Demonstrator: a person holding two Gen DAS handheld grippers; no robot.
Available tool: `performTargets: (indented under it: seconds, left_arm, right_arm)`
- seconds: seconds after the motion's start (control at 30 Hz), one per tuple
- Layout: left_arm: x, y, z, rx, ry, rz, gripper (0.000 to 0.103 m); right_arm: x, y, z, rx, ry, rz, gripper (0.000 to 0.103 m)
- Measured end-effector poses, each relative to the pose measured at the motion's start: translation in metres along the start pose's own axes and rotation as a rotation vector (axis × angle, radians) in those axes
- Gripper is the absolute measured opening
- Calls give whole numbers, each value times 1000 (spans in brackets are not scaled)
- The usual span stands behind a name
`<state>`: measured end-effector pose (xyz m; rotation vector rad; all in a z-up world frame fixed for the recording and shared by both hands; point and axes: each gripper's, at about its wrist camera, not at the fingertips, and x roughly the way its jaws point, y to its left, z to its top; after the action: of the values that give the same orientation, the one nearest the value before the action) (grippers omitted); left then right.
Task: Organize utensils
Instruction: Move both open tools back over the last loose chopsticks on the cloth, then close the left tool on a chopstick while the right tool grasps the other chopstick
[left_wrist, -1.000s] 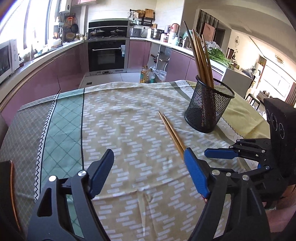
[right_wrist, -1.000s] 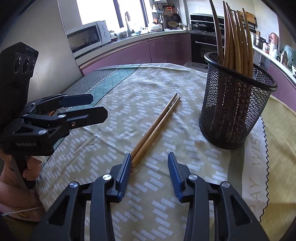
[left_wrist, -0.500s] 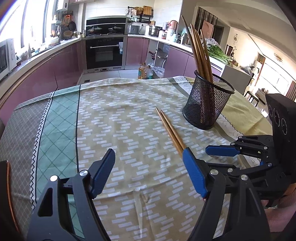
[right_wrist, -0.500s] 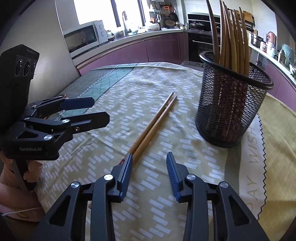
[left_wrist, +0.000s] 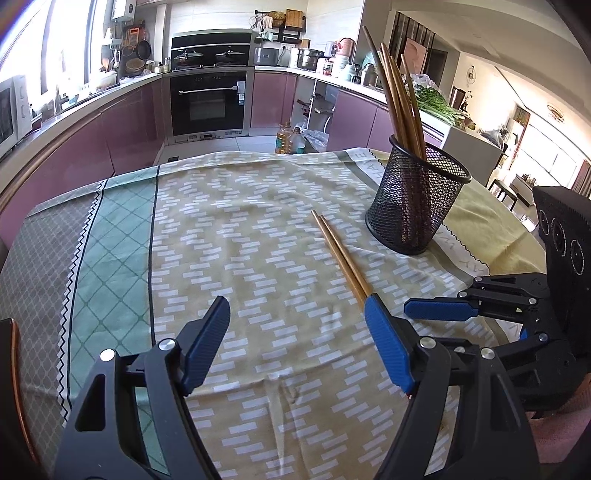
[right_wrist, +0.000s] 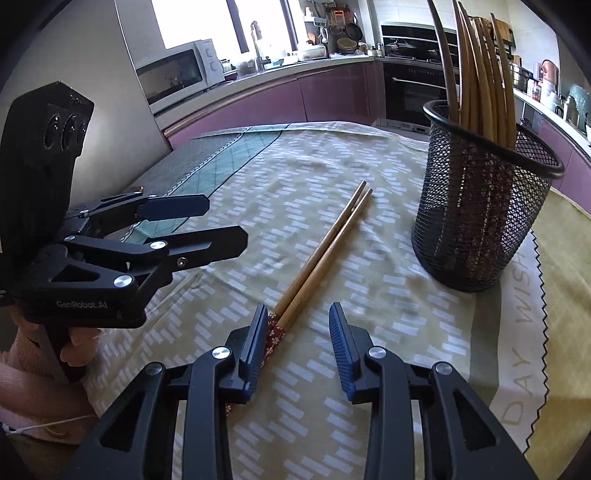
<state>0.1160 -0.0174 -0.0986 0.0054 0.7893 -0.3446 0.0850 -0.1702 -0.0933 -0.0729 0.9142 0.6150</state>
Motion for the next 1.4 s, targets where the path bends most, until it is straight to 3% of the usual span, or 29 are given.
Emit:
performTargets:
  seconds: [0.43,0.8,1.0,1.1,1.4]
  left_arm:
    - [16,-18,3,69,48,-35,70]
    - [42,-38,0,125,139,-72,42]
    - [40,-34,0,85,152,-79,23]
    - [37,-30,-3,71,157,-72,17]
    - [38,-28,3,75,160,-41,24]
  right_arm:
    - [-7,-16,-5,20,23,-35,26]
    - [-4,-24,-2,22,28,-26,25]
    - [-7,-28,-3,32,23,-21,23]
    - [-6,-28,-3,34,17,-21,23]
    - [10,-26,20,18,9,-45,23]
